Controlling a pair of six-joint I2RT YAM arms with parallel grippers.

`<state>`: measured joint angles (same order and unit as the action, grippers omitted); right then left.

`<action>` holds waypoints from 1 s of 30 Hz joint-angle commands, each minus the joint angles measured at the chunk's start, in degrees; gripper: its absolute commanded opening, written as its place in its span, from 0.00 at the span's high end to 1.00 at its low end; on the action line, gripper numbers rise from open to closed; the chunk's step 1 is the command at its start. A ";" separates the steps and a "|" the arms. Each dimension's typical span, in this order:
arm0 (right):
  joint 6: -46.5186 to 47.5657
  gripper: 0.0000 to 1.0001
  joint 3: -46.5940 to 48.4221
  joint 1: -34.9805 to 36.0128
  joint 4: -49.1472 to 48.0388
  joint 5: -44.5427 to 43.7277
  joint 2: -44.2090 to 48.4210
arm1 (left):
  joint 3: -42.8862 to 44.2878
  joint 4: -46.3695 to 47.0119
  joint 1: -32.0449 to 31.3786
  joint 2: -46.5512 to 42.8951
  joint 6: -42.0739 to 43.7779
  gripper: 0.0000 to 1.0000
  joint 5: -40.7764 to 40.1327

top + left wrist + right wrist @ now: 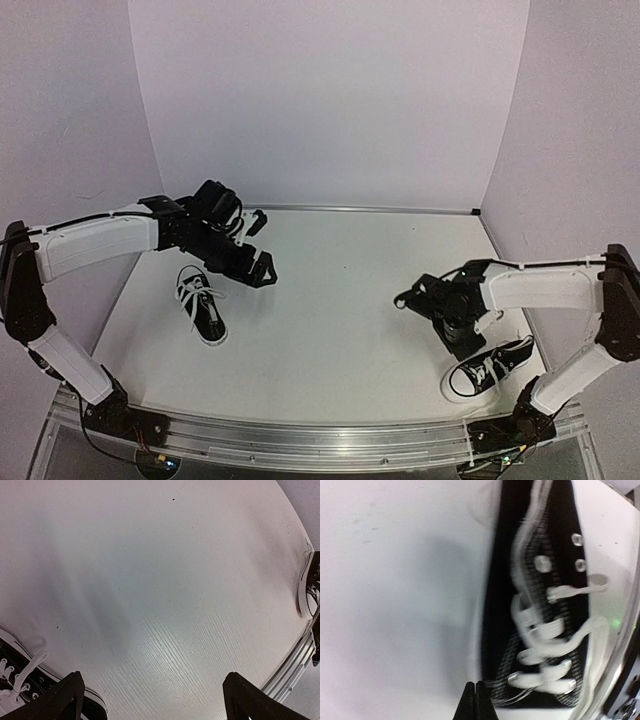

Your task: Tie the shoes

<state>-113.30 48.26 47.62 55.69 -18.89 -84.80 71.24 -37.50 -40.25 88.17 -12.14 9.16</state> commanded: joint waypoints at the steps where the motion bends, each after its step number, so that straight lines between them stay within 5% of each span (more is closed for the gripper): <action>1: 11.92 1.00 19.19 0.35 -2.22 -9.53 -9.77 | 0.90 0.65 -0.27 -3.23 -0.34 0.00 -0.38; 6: 16.27 0.96 32.84 0.87 1.85 -9.94 -14.97 | 0.72 1.07 -0.28 -3.61 -0.99 0.00 1.17; 9: 10.15 0.55 31.39 0.86 8.82 -8.60 -11.57 | 0.27 1.41 -0.27 -4.15 -1.29 0.00 1.46; 14: 0.10 0.39 16.53 0.86 13.95 -5.56 1.50 | -0.24 1.86 -0.27 -4.49 -1.75 0.00 2.65; 22: -12.66 0.28 -2.81 0.78 15.43 -3.80 18.78 | 1.25 2.59 -0.27 -2.32 -2.09 0.00 6.93; 30: -21.36 0.27 -2.35 0.77 18.43 -3.73 15.29 | 5.16 2.09 -0.27 1.10 -0.51 0.00 10.52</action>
<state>-113.29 45.10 48.29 70.63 -23.00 -66.52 71.79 -36.44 -40.25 87.85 -13.54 16.66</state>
